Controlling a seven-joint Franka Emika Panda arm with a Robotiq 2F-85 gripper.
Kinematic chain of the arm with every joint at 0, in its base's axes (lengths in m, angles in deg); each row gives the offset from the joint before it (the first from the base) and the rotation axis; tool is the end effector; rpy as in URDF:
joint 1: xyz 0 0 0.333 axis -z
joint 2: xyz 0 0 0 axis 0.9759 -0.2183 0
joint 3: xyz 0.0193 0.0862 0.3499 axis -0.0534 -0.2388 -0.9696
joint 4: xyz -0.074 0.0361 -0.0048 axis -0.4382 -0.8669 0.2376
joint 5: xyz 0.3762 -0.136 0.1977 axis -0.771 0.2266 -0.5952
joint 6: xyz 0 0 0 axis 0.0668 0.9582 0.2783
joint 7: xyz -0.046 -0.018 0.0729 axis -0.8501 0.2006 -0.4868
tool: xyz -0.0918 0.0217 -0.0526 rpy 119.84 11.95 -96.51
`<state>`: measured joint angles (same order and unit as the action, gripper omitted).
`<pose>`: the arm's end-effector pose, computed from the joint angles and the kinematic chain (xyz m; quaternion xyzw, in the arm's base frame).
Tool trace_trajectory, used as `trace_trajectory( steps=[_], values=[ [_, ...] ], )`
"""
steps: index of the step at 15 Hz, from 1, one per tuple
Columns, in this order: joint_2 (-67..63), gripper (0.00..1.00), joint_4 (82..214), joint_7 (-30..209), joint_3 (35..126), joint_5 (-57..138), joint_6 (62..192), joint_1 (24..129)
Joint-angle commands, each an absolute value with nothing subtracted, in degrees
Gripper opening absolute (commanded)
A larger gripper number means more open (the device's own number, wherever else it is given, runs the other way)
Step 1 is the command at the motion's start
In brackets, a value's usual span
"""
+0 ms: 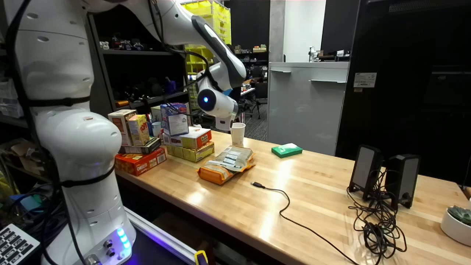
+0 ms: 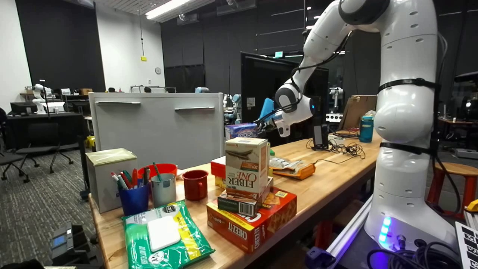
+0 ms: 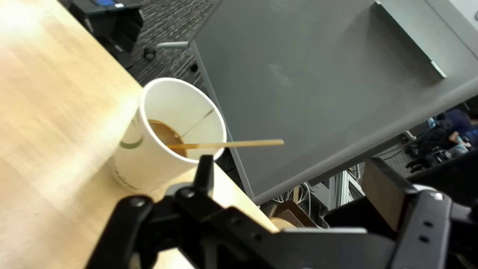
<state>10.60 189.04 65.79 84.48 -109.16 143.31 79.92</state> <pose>0.5306 -0.1153 0.3100 -0.3445 0.7514 -0.1836 0.5319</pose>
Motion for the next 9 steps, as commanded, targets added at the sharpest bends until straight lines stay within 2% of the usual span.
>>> trace_trajectory(
  steps=[1, 7, 9],
  values=[
    [18.2, 1.0, 190.7, 62.3, 80.8, -107.6, 159.1, 76.2],
    [23.7, 1.0, 194.3, 67.4, 76.9, -93.4, 180.4, 69.6],
    [24.0, 1.0, 197.3, 72.8, 72.0, -84.8, 183.1, 70.5]
  ],
)
